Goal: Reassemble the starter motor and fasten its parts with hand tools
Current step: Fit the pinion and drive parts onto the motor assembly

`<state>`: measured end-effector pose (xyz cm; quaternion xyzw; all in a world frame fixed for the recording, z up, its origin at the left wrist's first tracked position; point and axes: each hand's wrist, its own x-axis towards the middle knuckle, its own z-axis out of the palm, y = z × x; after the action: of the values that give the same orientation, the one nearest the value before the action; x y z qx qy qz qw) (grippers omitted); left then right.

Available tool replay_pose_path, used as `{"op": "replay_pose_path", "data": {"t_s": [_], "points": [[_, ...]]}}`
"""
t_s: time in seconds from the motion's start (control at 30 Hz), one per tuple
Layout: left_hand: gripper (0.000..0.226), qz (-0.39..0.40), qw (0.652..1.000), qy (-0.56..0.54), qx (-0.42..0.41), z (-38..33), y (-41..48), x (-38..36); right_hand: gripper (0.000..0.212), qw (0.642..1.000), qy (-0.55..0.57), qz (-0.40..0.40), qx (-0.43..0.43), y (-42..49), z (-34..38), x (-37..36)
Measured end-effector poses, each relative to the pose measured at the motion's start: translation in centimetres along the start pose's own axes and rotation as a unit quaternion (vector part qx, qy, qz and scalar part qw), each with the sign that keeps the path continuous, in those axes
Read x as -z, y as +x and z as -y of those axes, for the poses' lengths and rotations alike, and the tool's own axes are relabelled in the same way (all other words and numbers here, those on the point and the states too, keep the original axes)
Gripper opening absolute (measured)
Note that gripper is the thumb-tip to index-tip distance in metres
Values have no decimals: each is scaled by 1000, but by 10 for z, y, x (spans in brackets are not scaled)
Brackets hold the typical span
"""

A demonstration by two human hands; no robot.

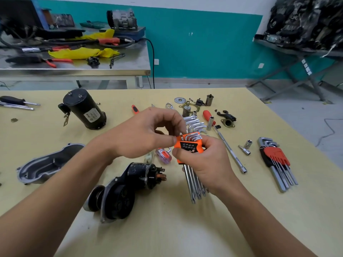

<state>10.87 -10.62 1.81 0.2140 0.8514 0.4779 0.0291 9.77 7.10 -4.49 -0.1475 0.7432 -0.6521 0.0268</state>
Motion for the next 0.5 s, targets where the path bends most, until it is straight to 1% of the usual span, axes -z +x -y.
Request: {"op": "replay_pose_path", "data": {"t_s": [0.07, 0.1, 0.2, 0.27, 0.3, 0.4, 0.5], "points": [[15, -14, 1000, 0, -1, 0, -1, 0, 21, 1000, -7, 2, 1, 0, -1, -1], [17, -25, 1000, 18, -2, 0, 0, -2, 17, 1000, -10, 4, 2, 0, -1, -1], [33, -44, 995, 94, -6, -4, 1, -11, 11, 1000, -4, 10, 2, 1, -1, 1], [38, -44, 993, 113, -8, -6, 2, -16, 10, 1000, 2, 9, 2, 0, -1, 2], [36, -43, 993, 112, -10, -8, 2, -18, 11, 1000, 1, 6, 1, 0, -1, 2], [19, -40, 996, 80, -20, -8, 2, -18, 20, 1000, 2, 0, -3, 1, -1, 2], [16, -41, 997, 58, -23, -5, 1, -16, 17, 1000, 16, 5, -12, 2, 0, 3]]}}
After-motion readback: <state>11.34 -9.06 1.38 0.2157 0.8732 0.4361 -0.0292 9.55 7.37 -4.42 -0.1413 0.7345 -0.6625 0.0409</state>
